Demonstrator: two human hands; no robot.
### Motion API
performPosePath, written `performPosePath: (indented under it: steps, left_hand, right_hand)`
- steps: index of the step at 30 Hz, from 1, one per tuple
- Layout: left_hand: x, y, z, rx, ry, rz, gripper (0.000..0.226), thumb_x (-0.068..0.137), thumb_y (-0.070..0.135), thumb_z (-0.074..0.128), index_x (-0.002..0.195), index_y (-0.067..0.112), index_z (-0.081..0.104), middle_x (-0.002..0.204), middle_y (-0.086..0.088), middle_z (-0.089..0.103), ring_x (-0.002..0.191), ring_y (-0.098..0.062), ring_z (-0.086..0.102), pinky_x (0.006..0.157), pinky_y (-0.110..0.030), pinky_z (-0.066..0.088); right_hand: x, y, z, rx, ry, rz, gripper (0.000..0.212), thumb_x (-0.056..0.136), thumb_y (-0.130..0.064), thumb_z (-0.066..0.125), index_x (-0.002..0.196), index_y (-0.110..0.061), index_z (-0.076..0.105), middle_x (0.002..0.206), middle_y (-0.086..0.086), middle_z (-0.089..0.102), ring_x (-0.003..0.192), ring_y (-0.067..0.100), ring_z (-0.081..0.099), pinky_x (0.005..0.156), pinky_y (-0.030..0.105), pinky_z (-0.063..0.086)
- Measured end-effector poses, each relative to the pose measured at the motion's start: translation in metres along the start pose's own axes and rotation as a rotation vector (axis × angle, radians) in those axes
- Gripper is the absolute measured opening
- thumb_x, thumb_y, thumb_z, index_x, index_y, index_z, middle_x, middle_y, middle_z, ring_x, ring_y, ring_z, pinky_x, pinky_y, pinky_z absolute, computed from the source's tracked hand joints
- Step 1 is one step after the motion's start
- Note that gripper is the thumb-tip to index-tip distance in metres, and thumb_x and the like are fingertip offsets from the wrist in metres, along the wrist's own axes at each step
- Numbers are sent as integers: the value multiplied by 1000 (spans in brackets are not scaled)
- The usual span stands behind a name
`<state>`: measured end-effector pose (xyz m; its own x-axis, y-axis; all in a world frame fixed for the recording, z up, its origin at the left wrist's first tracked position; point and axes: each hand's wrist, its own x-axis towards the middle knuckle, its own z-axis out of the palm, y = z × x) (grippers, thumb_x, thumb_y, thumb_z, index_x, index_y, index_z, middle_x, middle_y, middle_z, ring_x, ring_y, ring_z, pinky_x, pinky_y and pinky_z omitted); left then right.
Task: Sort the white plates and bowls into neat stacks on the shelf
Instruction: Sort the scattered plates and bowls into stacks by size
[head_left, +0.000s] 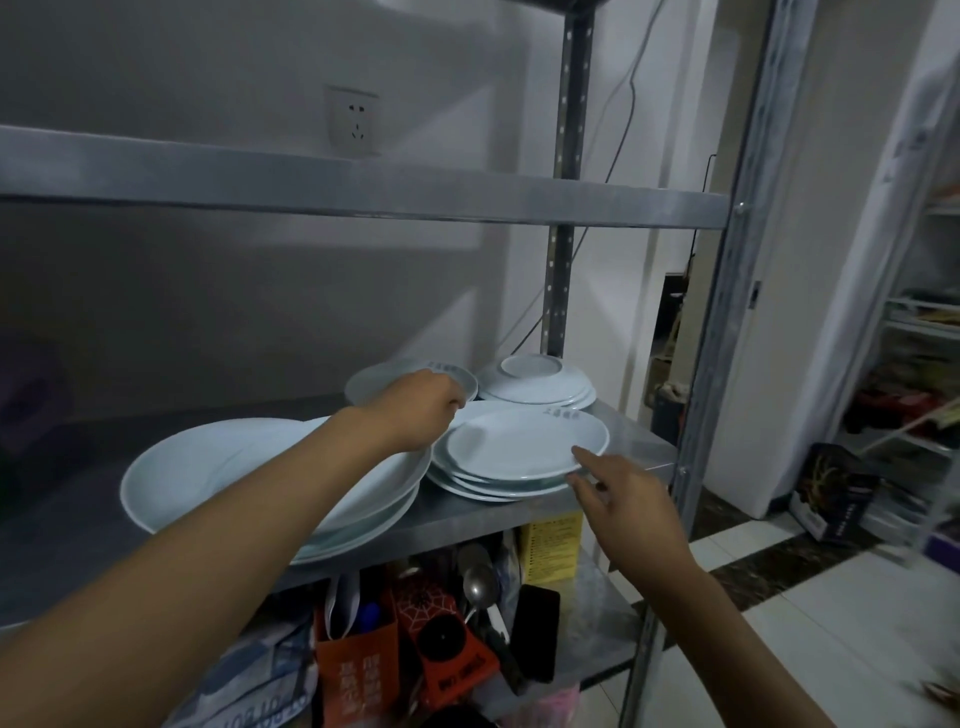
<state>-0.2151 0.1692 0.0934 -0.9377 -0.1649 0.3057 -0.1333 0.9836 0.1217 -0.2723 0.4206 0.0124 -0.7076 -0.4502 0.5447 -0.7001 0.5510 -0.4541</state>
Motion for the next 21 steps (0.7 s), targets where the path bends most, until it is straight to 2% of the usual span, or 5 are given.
performPosePath:
  steps: [5, 7, 11, 17, 21]
  left_hand:
    - [6, -1, 4, 14, 15, -7, 27, 95, 13, 40, 95, 15, 68, 101, -8, 68, 92, -26, 60, 71, -28, 37]
    - [8, -6, 5, 11, 16, -24, 24, 94, 12, 41, 86, 16, 63, 94, -8, 67, 93, -29, 61, 70, -29, 38]
    - [13, -13, 1, 22, 49, -52, 35, 96, 14, 42, 127, 18, 61, 131, -9, 60, 119, -29, 55, 97, -32, 42]
    - [31, -44, 1, 39, 6, -74, 37, 91, 6, 46, 121, 17, 65, 129, -9, 61, 117, -30, 57, 100, -38, 44]
    - [44, -73, 7, 51, -57, -98, 40, 87, -2, 48, 119, 13, 66, 130, -7, 61, 119, -26, 55, 102, -31, 40]
  right_hand:
    - [3, -6, -11, -80, 77, 63, 47, 97, -21, 42, 144, -24, 38, 83, -3, 62, 69, 7, 55, 55, 21, 38]
    - [9, -13, -16, -124, 102, 51, 46, 95, -17, 44, 140, -24, 42, 93, 0, 62, 77, 11, 54, 62, 22, 40]
    - [32, -29, -21, -277, 141, 72, 51, 88, -7, 48, 137, -19, 45, 113, 6, 57, 98, 22, 53, 71, 28, 39]
    - [76, -54, -5, -235, 57, -64, 58, 83, 0, 49, 137, -20, 46, 130, 7, 49, 112, 27, 51, 84, 36, 46]
    - [97, -66, 14, -183, -3, -184, 57, 81, 3, 48, 134, -18, 50, 129, 9, 50, 113, 29, 51, 86, 37, 48]
